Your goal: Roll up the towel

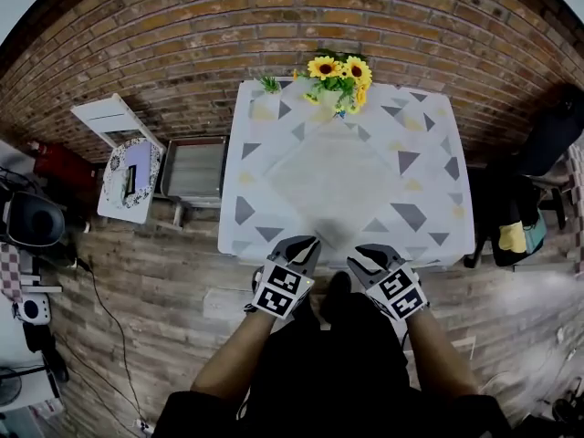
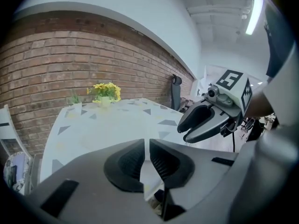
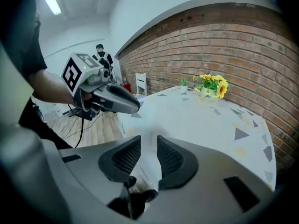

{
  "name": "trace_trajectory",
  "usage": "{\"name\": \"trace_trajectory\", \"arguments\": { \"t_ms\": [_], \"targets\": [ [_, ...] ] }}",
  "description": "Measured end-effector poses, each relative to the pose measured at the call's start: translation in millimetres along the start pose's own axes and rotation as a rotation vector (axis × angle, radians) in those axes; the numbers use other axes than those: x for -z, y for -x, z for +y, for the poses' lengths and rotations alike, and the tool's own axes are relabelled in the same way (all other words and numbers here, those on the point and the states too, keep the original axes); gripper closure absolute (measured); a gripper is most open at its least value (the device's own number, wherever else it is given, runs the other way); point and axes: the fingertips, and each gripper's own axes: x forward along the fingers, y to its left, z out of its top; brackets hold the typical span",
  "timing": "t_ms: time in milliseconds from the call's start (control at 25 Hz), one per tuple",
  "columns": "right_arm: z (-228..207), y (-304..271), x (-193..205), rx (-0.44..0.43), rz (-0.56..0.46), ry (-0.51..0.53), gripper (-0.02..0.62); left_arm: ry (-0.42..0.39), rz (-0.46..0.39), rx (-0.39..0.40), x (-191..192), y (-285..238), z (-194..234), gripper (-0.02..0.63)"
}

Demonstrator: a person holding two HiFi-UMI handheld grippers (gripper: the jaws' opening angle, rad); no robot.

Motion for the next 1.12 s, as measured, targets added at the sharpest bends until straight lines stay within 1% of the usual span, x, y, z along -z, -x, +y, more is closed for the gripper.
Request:
{"name": "trace_trajectory", "arguments": {
  "t_ms": [80,160,240,320,440,520,640,760,1000,1120],
  "targets": [
    [6,-9,7,0.006,0.025,0.020,0.472,0.001,0.017,0.019,10,-4,-1,0.569],
    [7,-18,14,0.006,0.045,0.029,0.472,0.000,0.044,0.037,21,-10,-3,0.538],
    [5,-28,17,0.002,0.054,0.039,0.472,-0.024,0.075,0.049,29,-17,-2,0.520],
    [2,-40,22,0.001,0.070,0.062,0.472,-0.061,0.106,0.052,34,-24,0,0.514],
    [2,-54,33,-0.003,0.107,0.104,0.472,-0.094,0.135,0.059,39,-32,2,0.511],
    [2,-61,36,-0.012,0.115,0.111,0.472,-0.117,0.154,0.058,43,-37,5,0.506],
    [0,-69,40,-0.018,0.119,0.114,0.472,-0.129,0.184,0.062,49,-45,8,0.495],
    [-1,-76,43,-0.014,0.141,0.147,0.476,-0.148,0.206,0.074,55,-50,8,0.482],
    [-3,-81,42,-0.022,0.165,0.204,0.526,-0.230,0.219,0.092,53,-56,3,0.480],
    [-5,-83,39,-0.045,0.169,0.196,0.538,-0.237,0.237,0.119,53,-61,1,0.480]
  ]
}}
